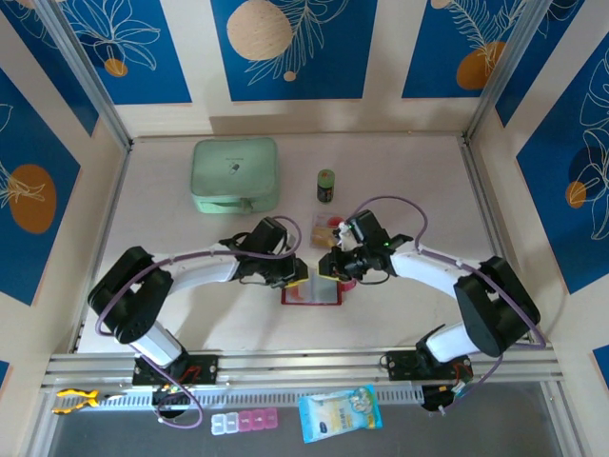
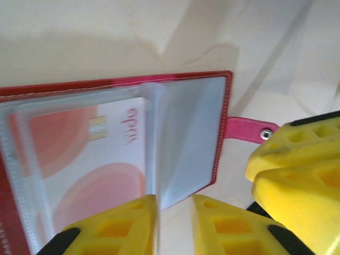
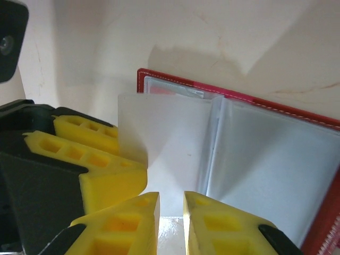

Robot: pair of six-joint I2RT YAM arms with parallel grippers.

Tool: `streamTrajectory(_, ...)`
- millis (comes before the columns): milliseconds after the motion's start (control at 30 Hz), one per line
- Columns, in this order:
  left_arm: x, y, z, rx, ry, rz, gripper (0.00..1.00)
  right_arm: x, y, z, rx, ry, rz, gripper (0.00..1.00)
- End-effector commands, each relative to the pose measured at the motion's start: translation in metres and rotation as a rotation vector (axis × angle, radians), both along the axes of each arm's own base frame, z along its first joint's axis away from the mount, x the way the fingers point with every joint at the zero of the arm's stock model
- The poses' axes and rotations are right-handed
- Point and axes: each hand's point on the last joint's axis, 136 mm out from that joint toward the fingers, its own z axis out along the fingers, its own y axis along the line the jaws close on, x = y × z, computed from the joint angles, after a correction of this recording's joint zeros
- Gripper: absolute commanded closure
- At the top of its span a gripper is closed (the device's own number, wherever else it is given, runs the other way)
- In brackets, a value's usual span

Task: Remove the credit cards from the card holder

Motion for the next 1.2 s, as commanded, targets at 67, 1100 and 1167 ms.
streamTrajectory(67,-0.006,-0.019,0.004,-0.014,0.018,-0.056,0.82,-0.002,-0.013,0.010,-0.018,-0.011,-0.015,0.80)
streamTrajectory(1100,0.006,-0.039,0.011,-0.049,-0.039,-0.097,0.53,-0.008,-0.037,0.026,-0.037,-0.030,-0.082,0.79)
streamTrajectory(1167,0.007,-0.037,0.011,-0.056,-0.039,-0.094,0.52,-0.007,-0.036,0.028,-0.033,-0.028,-0.084,0.79)
